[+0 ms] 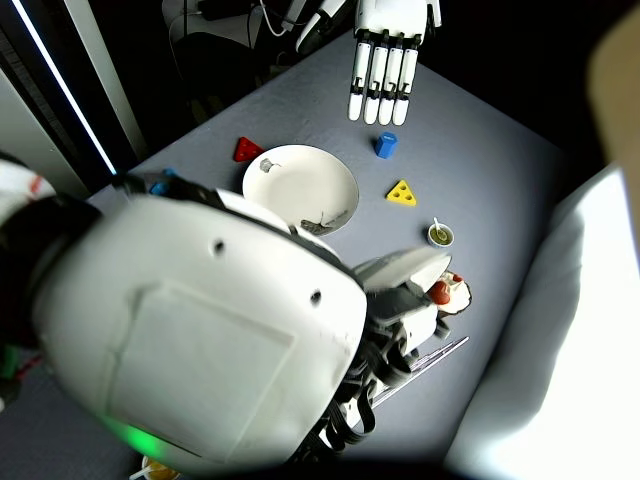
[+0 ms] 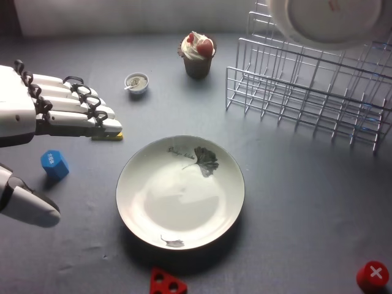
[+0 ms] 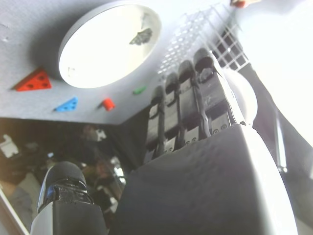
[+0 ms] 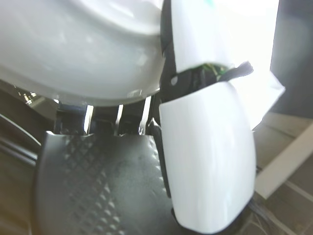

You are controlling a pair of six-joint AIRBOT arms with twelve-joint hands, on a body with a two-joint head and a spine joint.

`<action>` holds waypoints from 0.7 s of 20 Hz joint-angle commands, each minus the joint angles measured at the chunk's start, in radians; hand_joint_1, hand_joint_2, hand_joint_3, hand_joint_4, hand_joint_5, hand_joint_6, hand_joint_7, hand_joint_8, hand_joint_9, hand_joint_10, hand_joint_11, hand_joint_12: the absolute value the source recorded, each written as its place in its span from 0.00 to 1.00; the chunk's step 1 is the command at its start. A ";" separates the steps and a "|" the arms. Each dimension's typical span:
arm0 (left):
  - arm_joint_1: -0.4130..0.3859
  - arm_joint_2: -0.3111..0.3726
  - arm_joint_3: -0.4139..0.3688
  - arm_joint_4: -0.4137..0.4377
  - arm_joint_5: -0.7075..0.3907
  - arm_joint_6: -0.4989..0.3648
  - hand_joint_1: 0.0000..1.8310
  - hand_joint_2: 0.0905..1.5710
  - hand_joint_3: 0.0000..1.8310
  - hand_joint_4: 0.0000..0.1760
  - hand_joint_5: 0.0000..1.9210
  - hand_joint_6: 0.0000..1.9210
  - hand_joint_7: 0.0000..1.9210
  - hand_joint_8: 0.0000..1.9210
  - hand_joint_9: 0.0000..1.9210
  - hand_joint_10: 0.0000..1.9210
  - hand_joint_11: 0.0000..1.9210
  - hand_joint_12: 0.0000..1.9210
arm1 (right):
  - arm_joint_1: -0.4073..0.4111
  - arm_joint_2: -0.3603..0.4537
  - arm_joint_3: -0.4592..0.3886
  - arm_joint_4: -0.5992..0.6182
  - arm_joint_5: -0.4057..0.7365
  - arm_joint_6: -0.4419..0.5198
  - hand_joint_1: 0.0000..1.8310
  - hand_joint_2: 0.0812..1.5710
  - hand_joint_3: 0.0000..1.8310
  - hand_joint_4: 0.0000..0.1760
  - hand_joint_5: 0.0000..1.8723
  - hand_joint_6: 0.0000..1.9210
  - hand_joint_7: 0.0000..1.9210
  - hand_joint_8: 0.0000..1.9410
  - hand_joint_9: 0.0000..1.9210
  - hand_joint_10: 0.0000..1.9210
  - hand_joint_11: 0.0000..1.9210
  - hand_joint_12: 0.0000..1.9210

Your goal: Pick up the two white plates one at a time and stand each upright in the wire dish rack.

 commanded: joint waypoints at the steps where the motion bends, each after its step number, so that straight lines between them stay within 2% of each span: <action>1: -0.015 -0.001 -0.001 -0.055 -0.048 -0.001 0.04 0.58 0.00 0.00 0.08 0.00 0.10 0.01 0.11 0.01 0.12 0.01 | 0.008 0.003 0.008 -0.009 0.009 0.019 0.82 0.66 0.00 0.00 0.50 0.49 0.56 0.32 0.59 0.37 0.49 0.74; 8: -0.020 -0.003 -0.007 -0.046 -0.045 -0.001 0.03 0.58 0.00 0.00 0.07 0.00 0.09 0.00 0.09 0.00 0.10 0.01 | -0.032 -0.024 0.057 0.001 -0.027 0.028 0.82 0.65 0.00 0.00 0.52 0.45 0.58 0.30 0.61 0.34 0.51 0.71; 9: -0.020 -0.003 -0.007 -0.046 -0.045 -0.001 0.03 0.59 0.00 0.00 0.06 0.00 0.08 0.00 0.07 0.00 0.09 0.00 | -0.034 -0.025 0.060 0.003 -0.027 0.029 0.82 0.65 0.00 0.00 0.51 0.48 0.55 0.33 0.60 0.35 0.52 0.70; 11: -0.020 -0.003 -0.007 -0.045 -0.045 -0.001 0.03 0.59 0.00 0.00 0.07 0.00 0.09 0.01 0.09 0.01 0.10 0.01 | -0.040 -0.029 0.063 0.008 -0.027 0.030 0.82 0.65 0.00 0.00 0.50 0.48 0.55 0.34 0.60 0.35 0.51 0.71; 14: -0.020 -0.003 -0.007 -0.042 -0.045 -0.001 0.02 0.59 0.00 0.00 0.07 0.00 0.08 0.00 0.09 0.00 0.11 0.01 | -0.048 -0.034 0.069 0.009 -0.026 0.030 0.82 0.65 0.00 0.00 0.52 0.47 0.57 0.30 0.61 0.33 0.52 0.70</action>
